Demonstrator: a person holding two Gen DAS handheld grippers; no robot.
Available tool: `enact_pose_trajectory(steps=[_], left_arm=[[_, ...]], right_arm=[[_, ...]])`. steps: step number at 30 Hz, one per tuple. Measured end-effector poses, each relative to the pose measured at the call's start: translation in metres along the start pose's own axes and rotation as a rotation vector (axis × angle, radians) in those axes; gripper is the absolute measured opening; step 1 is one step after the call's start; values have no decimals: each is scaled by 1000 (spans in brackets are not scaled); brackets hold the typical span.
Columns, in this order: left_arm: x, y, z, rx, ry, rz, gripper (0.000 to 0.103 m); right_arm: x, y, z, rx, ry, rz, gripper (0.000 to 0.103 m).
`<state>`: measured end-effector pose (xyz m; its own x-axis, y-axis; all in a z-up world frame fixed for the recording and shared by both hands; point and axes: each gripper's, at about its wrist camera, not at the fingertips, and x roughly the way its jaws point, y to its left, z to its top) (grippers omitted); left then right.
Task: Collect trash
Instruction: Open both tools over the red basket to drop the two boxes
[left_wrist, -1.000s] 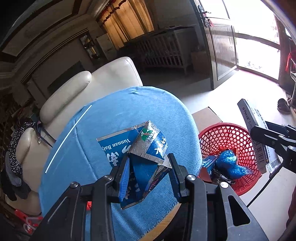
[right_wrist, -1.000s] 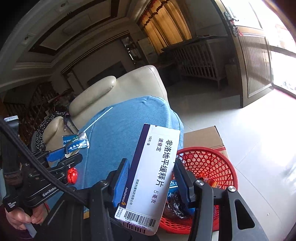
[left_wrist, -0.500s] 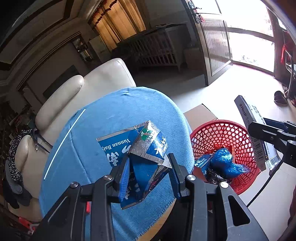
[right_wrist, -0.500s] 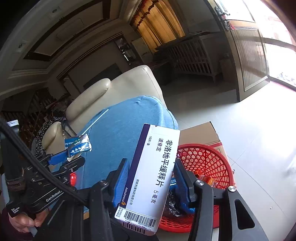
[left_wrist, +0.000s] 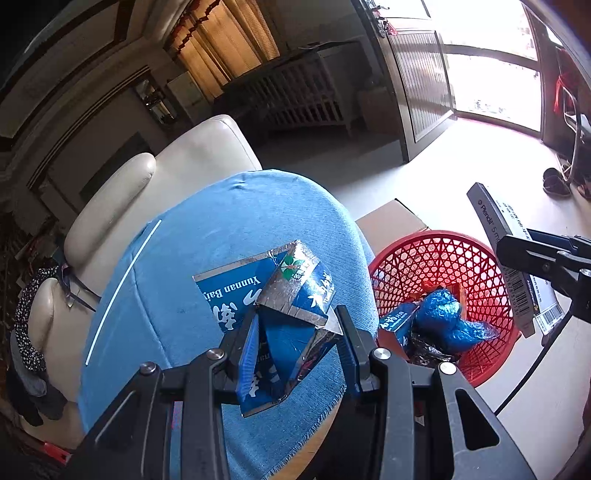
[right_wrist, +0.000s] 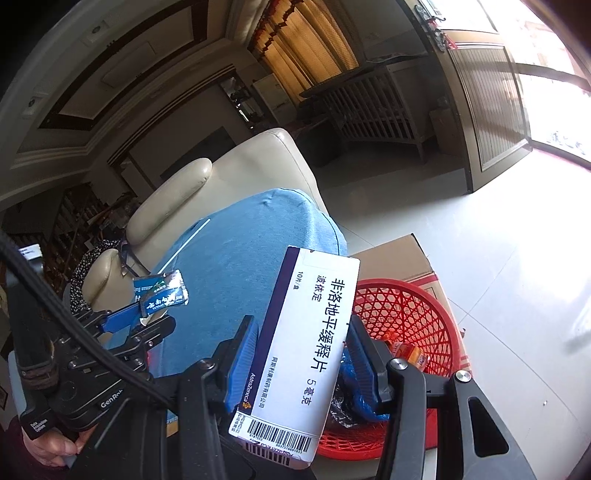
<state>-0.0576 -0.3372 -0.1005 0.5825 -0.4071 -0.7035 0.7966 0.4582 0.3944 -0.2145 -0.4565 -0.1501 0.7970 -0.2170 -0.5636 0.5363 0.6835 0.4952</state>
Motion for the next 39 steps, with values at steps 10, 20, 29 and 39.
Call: enact_pose_trajectory(steps=[10,20,29,39], left_arm=[[10,-6,4,2,17,-121,41],[13,-32,12,39,10,-271,42],[22,-47,19,40,17,-357,42],[34,-49,14,25,28,-433,42]], right_arm=[[1,-20,0,62,0,-24,52],[1,-45,-3,143,3,-43,52],[6,-60,-7,207,5,-42,53],[29,-71,-12,302,19,17,54]])
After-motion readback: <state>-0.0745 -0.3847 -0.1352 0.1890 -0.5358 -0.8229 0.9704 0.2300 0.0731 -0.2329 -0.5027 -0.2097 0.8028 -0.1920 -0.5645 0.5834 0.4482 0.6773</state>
